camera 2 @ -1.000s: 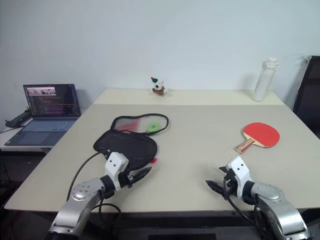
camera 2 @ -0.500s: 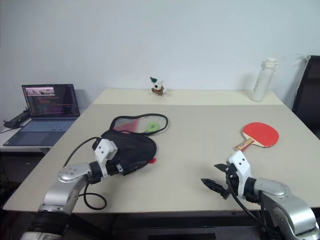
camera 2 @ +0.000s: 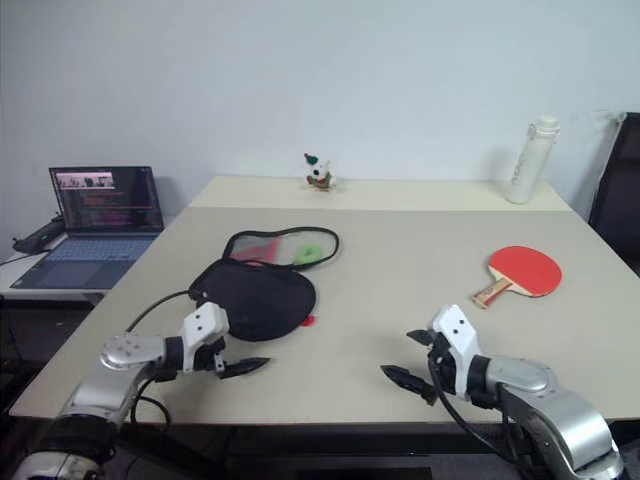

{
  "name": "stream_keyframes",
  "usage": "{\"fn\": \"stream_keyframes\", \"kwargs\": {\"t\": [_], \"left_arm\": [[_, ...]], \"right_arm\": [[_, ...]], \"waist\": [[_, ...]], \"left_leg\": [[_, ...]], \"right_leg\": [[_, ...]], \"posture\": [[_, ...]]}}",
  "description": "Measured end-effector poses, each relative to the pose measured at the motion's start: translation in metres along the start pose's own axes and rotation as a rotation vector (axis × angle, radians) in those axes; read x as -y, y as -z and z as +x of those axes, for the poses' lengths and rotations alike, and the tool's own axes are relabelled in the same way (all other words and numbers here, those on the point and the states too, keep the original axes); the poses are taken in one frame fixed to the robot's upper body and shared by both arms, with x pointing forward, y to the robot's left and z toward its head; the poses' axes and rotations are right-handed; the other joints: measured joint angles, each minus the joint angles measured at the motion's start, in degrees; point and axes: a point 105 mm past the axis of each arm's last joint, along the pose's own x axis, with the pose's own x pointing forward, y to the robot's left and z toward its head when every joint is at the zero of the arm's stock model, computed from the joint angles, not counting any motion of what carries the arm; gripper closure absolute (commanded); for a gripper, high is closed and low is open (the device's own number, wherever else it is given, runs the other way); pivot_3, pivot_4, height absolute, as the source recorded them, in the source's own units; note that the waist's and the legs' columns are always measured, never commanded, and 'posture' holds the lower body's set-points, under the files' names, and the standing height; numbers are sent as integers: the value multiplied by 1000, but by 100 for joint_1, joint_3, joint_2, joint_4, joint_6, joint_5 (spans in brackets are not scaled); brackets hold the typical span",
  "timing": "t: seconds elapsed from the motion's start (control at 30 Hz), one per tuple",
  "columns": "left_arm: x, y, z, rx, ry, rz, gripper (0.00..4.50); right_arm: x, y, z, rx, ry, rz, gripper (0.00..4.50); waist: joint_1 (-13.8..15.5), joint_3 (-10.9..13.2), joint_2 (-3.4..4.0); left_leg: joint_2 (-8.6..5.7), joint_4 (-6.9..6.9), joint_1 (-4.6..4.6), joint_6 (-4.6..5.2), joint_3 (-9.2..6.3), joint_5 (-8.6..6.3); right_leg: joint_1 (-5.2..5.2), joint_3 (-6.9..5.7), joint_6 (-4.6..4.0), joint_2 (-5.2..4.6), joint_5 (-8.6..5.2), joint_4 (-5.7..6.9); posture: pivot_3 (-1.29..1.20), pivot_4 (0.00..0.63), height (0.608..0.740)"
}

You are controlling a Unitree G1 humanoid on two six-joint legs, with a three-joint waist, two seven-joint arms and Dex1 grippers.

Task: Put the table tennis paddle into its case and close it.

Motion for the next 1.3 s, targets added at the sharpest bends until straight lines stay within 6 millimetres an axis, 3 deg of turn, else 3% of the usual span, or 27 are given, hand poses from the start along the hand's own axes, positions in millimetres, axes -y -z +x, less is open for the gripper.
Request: {"fn": "stream_keyframes", "kwargs": {"t": [0.1, 0.2, 0.53, 0.57, 0.77, 0.83, 1.07, 1.3], "left_arm": [[-5, 0, 3, -10, 4, 23, 46], [-6, -1, 4, -17, 31, 36, 646], [1, 1, 5, -18, 109, -15, 4326], [0, 1, 5, -16, 107, -18, 4463], [0, -2, 10, 11, 87, -87, 4463], [4, -13, 22, 53, 84, -103, 4463], [50, -82, 92, 265, 169, -204, 4463], [56, -136, 156, 314, 103, -244, 4463]], "right_arm": [[3, 3, 1, -6, 9, 4, 0], [4, 6, 3, -12, 10, 9, 0], [6, 6, 3, -1, 40, 9, 0], [7, 6, 3, 0, 42, 9, 0], [9, 6, 1, 2, 54, 10, 0], [10, 5, 0, 4, 60, 10, 0], [12, 4, -2, 1, 65, 3, 0], [18, 5, -6, -5, 88, 0, 0]], "waist": [[0, -1, -2], [-8, -2, -2], [-24, -2, -2], [-24, -2, -2], [-17, -2, -2], [14, -2, -3], [7, -3, -5], [4, -3, -5]], "left_leg": [[-3, 0, 0, 0, 0, 0], [-3, 0, 0, 0, 0, 0], [-2, 0, 1, 0, 1, 0], [-2, 0, 1, 0, 1, 0], [-2, 3, 1, 0, -2, 0], [-1, 9, -4, 1, -7, 0], [-8, 30, -16, 1, -8, 0], [-17, 70, -22, 1, -16, -1]], "right_leg": [[0, -2, 1, 0, 0, 0], [0, -2, 1, 1, 0, 2], [0, -1, 0, 1, 0, 4], [0, -1, 1, 1, 0, 4], [1, -3, 1, 1, 0, 8], [2, -5, 2, -1, 1, 7], [3, -6, 11, 0, 6, 7], [13, -18, 26, 5, 15, 15]], "posture": [[0, 150, 740], [0, 150, 740], [0, 150, 740], [0, 150, 740], [0, 150, 740], [0, 150, 740], [0, 150, 740], [0, 150, 740]]}}
